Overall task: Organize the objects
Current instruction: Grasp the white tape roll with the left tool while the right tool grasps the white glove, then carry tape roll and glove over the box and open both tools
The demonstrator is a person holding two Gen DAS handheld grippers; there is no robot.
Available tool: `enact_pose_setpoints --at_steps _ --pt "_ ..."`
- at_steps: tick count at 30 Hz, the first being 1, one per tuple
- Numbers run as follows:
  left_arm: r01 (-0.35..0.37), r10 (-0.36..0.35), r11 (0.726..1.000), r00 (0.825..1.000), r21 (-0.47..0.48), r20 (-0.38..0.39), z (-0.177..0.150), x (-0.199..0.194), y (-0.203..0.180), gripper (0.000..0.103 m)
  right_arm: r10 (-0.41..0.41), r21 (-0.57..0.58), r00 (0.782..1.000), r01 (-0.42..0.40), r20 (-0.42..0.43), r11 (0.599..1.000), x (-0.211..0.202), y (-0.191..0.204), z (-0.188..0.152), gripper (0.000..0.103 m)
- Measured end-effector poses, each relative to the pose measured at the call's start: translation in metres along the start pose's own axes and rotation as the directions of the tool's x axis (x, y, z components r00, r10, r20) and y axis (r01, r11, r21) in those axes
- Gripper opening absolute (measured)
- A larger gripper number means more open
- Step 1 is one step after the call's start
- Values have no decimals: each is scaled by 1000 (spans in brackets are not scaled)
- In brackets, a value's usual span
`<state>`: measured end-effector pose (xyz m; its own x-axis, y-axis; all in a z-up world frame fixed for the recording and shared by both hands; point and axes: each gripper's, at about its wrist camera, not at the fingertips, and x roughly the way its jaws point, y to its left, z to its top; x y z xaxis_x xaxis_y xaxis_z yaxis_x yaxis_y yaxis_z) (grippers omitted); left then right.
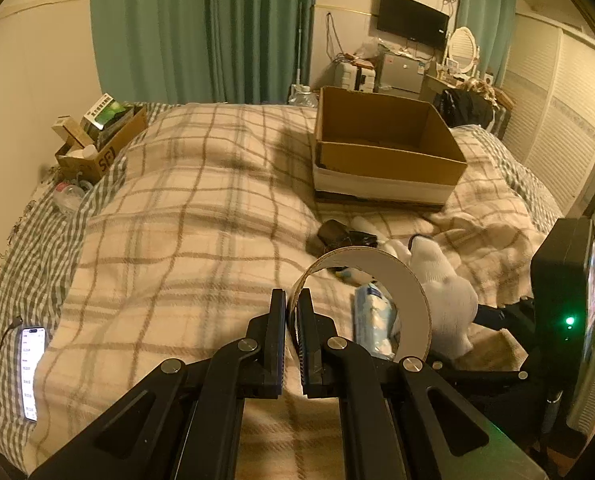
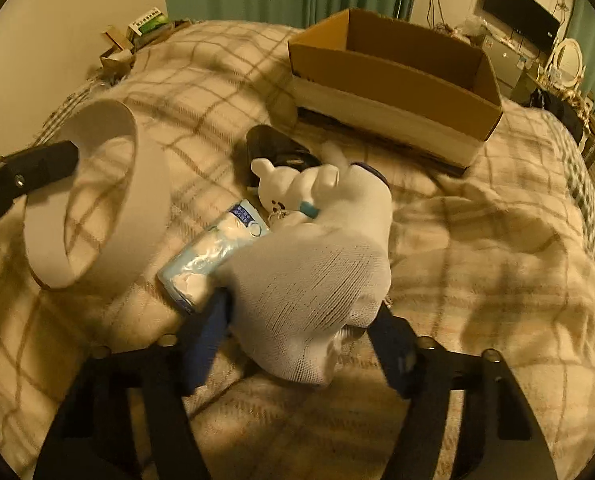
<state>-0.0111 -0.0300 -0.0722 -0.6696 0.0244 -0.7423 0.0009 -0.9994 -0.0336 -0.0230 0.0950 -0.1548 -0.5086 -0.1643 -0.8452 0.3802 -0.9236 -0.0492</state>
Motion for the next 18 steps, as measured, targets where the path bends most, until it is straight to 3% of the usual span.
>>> enact_pose_setpoints --at_steps 6,9,14,18 --pt "24 -24 999 1000 21 10 9 -10 -4 5 -32 20 994 30 109 999 -40 -10 4 57" --pt "36 -38 998 999 59 31 30 -18 -9 5 -25 25 984 21 175 999 -71 -23 18 57" --pt "62 -75 987 994 149 79 80 -31 -23 5 -75 -11 956 82 283 997 -122 -50 65 57" --pt "38 -64 976 992 214 113 131 -24 -36 5 -83 -19 938 95 336 995 -146 -82 116 57"
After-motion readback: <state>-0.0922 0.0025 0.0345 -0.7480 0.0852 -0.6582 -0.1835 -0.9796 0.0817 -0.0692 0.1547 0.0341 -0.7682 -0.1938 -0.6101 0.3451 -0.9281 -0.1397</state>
